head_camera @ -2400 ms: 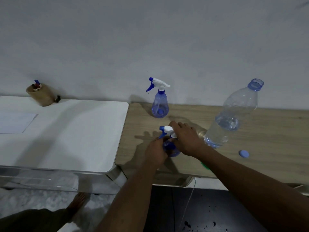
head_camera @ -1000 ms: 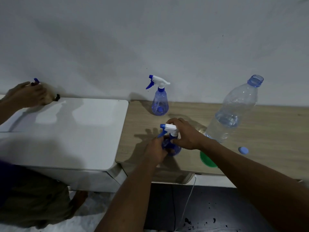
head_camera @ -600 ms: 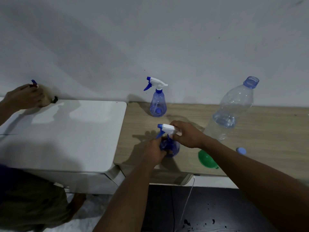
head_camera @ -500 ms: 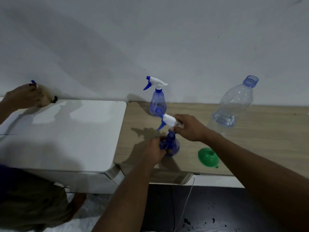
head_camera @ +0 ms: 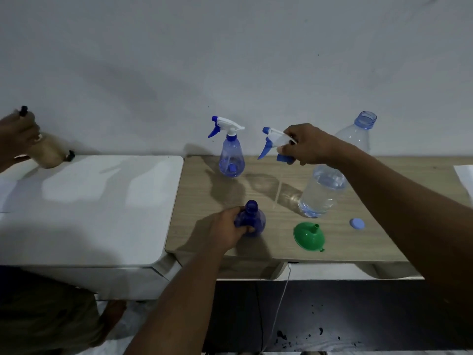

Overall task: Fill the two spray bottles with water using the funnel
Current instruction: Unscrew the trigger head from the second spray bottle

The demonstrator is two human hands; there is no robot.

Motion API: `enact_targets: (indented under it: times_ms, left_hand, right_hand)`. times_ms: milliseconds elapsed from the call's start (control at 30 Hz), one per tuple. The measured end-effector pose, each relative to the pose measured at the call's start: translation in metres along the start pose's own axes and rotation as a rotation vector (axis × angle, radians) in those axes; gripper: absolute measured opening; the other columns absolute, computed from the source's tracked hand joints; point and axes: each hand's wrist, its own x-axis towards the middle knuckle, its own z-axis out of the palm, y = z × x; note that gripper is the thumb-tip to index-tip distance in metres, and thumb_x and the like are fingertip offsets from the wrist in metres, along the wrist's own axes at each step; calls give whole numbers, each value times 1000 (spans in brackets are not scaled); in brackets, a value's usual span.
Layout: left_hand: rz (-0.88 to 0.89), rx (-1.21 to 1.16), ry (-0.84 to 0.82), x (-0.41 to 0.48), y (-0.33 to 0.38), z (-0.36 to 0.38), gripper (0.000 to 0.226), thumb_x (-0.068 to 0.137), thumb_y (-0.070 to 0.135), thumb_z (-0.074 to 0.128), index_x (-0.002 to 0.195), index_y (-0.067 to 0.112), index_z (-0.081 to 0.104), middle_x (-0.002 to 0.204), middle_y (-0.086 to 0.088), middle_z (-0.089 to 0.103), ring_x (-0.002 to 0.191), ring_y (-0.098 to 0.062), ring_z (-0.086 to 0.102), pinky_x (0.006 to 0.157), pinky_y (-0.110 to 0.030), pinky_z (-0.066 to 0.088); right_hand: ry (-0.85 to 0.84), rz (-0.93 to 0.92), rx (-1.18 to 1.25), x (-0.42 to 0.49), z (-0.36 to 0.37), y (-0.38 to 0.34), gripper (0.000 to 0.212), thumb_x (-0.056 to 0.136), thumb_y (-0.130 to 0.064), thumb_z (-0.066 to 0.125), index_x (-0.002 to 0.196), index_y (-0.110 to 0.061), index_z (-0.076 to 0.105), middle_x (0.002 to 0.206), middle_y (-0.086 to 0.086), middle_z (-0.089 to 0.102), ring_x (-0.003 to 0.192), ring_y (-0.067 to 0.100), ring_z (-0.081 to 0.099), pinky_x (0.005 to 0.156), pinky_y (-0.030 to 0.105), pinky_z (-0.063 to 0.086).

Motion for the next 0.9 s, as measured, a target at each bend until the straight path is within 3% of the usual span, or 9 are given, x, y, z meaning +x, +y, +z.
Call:
enact_targets:
  times_ms: [100, 233, 367, 433, 533, 667, 767, 900]
  left_hand:
    - [-6, -25, 9, 1, 0, -1, 64, 63, 37, 84, 123, 29, 64, 111, 5, 71, 98, -16, 68, 89, -34, 52]
    - [-18, -31, 19, 15, -26, 8, 73, 53, 50, 80, 122, 34, 62, 110, 4, 72, 97, -16, 69, 90, -44, 54]
    - [-4, 19, 8, 3, -8, -1, 62, 70, 28, 86, 127, 26, 62, 114, 4, 68, 99, -16, 65, 87, -28, 48]
    - [-6, 0, -5, 5, -11, -2, 61, 73, 23, 85, 130, 23, 60, 113, 5, 66, 97, -13, 62, 79, -19, 43]
    - [-5, 13, -3, 5, -11, -1, 63, 76, 25, 83, 133, 24, 57, 114, 9, 63, 97, -9, 60, 74, -8, 38]
    - [-11, 35, 30, 6, -11, 0, 65, 73, 29, 85, 132, 26, 58, 118, 4, 67, 101, -15, 64, 88, -28, 47]
    - [-15, 11, 45, 7, -11, 1, 67, 71, 27, 86, 132, 24, 59, 121, 1, 66, 104, -17, 62, 95, -37, 50]
    - [-11, 21, 42, 7, -9, 2, 67, 69, 29, 87, 131, 25, 60, 119, 2, 66, 103, -16, 61, 95, -37, 50]
  right_hand:
    - [-77, 64, 15, 2, 21, 18, 25, 91, -15, 64, 114, -10, 56, 86, 16, 73, 75, 30, 72, 66, 43, 59]
    - [-133, 195, 41, 6, 68, 55, 27, 89, -5, 60, 116, -5, 55, 91, 26, 72, 77, 38, 72, 69, 50, 59]
    - [-171, 329, 69, 9, 110, 91, 28, 88, -3, 58, 115, -1, 57, 84, 24, 67, 61, 30, 65, 59, 40, 58]
    - [-165, 378, 81, 12, 126, 104, 27, 88, -6, 61, 115, -1, 58, 86, 23, 64, 64, 31, 63, 61, 43, 58]
    - [-106, 365, 56, 18, 143, 116, 28, 88, -12, 68, 113, -1, 62, 94, 21, 64, 70, 28, 60, 61, 37, 50]
    - [-76, 322, -27, 20, 158, 126, 27, 87, -21, 69, 111, -8, 66, 113, 15, 69, 104, 32, 64, 86, 36, 50]
    - [-53, 295, -84, 18, 164, 128, 25, 87, -24, 70, 108, -10, 67, 110, 14, 70, 105, 33, 64, 87, 39, 50]
    - [-37, 271, -122, 15, 162, 126, 29, 90, -30, 65, 111, -11, 64, 113, 14, 69, 106, 33, 63, 87, 38, 51]
